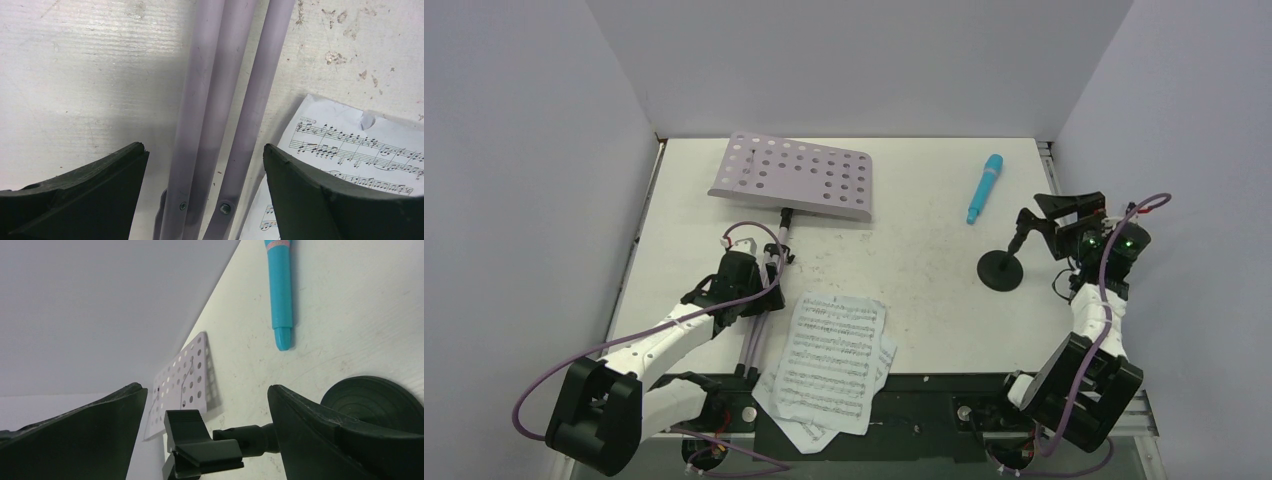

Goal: Set up the instrument practice props

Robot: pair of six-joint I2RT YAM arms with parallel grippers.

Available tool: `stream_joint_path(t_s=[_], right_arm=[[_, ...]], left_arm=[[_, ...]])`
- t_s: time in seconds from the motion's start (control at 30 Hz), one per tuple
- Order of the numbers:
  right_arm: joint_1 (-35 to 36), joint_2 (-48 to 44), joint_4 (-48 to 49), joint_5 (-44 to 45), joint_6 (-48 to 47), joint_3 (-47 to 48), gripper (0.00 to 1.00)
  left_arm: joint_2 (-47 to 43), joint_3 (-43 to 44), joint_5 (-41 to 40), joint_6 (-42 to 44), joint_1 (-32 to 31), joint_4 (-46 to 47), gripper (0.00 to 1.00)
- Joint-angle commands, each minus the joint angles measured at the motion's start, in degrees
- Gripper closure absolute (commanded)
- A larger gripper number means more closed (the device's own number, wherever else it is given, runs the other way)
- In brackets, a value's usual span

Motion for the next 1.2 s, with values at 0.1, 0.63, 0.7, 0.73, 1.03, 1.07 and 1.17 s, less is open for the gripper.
stream_joint_path(t_s=[0.1,0.63,0.7,0.73,1.03,1.07,1.17], right_arm=[[-0.1,-3.7,-11.6,6.9,-10.1,9.0,0.10],[23.7,-8.3,-26.0,24.8,-24.9,24.0,0.10],[27.5,-8.8,-25.2,24.4,-25.3,23.7,0.10],[29.7,-9.0,-24.8,24.6,-25.6,23.4,0.10],[49.9,-6.0,-23.2,27.8,-28.5,17.9,0.10],[51.7,-4.8,-23.7,27.9,-28.6,17.7,0.10],[56.9,-2.2,-22.6,26.6,-27.7,15.5,0.10]], left_arm=[[-0.3,0.5,-0.5,-0.2,0.0,2.5,0.15],[-0.3,0.5,-0.4,-0.2,0.1,2.6,0.15],[-0.5,0.4,-0.5,-0.2,0.0,2.6,0.15],[-0.5,0.4,-0.5,-0.2,0.1,2.5,0.15],[-2.2,0.9,-0.3,-1.2,0.2,1.7,0.14],[-2.5,1.3,0.2,-1.3,0.2,1.7,0.14],[-3.5,2.4,1.6,-1.9,0.2,1.8,0.13]])
